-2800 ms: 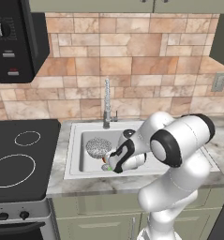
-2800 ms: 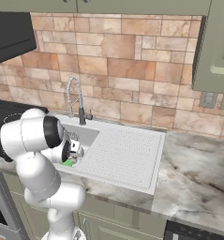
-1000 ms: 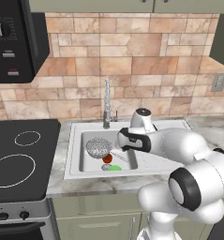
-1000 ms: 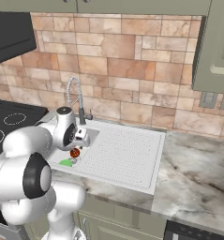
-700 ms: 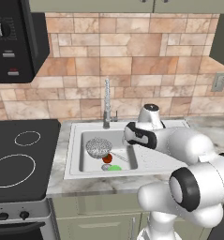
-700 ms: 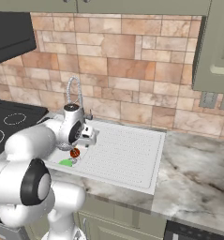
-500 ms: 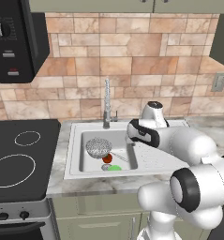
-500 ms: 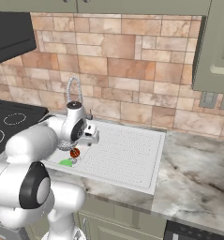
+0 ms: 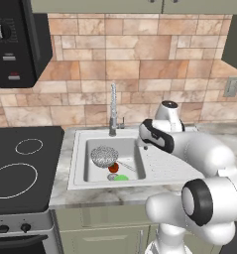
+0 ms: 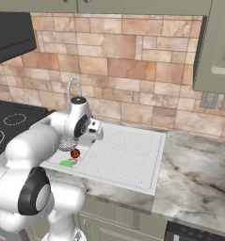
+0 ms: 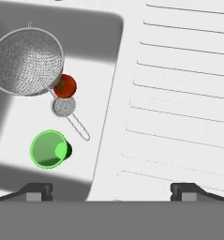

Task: Pick the strainer and cup and place them in the sink. Then turn on the water.

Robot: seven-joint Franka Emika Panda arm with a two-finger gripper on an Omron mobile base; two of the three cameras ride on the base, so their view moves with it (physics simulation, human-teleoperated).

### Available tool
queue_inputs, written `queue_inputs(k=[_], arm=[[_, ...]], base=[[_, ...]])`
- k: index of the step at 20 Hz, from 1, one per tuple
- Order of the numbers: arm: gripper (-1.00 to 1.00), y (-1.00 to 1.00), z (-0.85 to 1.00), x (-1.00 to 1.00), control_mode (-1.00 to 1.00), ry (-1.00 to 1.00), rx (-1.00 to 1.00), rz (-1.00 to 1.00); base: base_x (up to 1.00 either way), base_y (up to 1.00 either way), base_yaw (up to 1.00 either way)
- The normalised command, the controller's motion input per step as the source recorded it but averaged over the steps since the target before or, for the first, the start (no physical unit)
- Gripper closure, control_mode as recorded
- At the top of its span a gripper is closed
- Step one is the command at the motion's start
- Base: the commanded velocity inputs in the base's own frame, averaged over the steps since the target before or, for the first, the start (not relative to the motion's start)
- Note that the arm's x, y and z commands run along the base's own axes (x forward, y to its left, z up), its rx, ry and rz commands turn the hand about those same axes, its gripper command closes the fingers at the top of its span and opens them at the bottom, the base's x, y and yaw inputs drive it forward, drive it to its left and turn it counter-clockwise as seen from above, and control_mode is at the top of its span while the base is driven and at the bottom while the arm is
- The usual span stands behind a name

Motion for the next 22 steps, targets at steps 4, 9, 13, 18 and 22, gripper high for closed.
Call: queue_inputs(k=[4, 9, 13, 18, 22], arm=[[-1.0, -0.19, 0.09, 0.0, -1.0, 0.0, 0.0, 0.0], [-1.0, -0.1, 0.05, 0.0, -1.0, -0.02, 0.0, 0.0], [-1.0, 0.0, 0.04, 0.0, -1.0, -0.08, 0.0, 0.0], [-1.0, 0.01, 0.0, 0.01, -1.0, -0.07, 0.0, 0.0], [-1.0, 0.01, 0.0, 0.09, -1.0, -0.14, 0.0, 0.0]], base=[[0.0, 0.0, 0.0], [0.0, 0.0, 0.0], [0.0, 0.0, 0.0], [0.0, 0.0, 0.0], [0.0, 0.0, 0.0]])
